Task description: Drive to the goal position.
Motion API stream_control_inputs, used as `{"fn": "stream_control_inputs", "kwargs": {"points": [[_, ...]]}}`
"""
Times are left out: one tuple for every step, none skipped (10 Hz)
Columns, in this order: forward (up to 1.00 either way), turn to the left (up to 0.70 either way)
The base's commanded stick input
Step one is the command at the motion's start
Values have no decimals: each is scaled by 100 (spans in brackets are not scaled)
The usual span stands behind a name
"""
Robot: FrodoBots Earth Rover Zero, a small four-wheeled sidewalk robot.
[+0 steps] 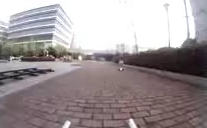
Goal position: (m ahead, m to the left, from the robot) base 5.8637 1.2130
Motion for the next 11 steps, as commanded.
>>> {"fn": "stream_control_inputs", "kwargs": {"points": [[70,-14],[70,-14],[70,-14],[70,-14],[70,-14],[70,-13],[70,-13],[70,-12],[70,-10],[70,-9],[70,-8]]}}
